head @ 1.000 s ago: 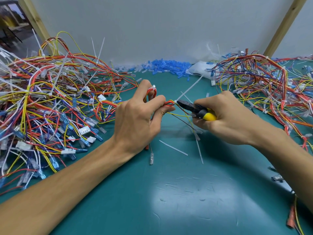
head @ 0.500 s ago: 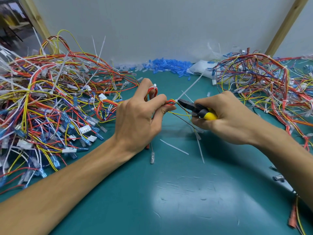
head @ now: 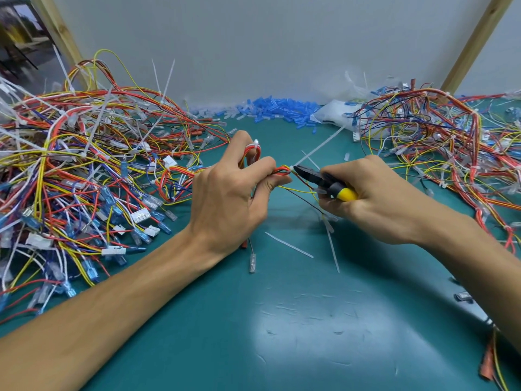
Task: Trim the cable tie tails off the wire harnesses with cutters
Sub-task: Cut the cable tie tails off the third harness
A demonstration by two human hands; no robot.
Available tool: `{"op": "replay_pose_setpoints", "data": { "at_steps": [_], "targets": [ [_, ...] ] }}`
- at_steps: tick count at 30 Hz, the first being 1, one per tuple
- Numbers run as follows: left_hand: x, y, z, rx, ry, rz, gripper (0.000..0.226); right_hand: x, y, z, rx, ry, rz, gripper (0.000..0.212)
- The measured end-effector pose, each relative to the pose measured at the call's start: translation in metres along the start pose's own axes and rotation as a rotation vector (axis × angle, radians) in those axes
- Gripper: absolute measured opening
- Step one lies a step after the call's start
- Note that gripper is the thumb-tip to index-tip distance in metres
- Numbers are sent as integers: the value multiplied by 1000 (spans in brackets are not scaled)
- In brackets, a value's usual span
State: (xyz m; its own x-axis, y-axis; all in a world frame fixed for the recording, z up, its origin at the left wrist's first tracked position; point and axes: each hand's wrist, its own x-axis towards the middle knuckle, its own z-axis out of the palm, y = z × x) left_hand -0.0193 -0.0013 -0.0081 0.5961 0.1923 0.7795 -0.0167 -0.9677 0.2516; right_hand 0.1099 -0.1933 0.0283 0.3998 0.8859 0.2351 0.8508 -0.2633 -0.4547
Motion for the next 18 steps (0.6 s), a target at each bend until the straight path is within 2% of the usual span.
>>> {"op": "replay_pose_setpoints", "data": {
  "at_steps": [5,9,18],
  "targets": [
    [0,0,1,-15,10,-17,39,-1,0,-1,34,-30,-1,23],
    [0,0,0,-21,7,-31,38,-2,-3,-1,42,-41,-8,15],
    [1,1,-2,-50,35,-22,38,-1,-1,2,34,17,-48,12]
  ]
}}
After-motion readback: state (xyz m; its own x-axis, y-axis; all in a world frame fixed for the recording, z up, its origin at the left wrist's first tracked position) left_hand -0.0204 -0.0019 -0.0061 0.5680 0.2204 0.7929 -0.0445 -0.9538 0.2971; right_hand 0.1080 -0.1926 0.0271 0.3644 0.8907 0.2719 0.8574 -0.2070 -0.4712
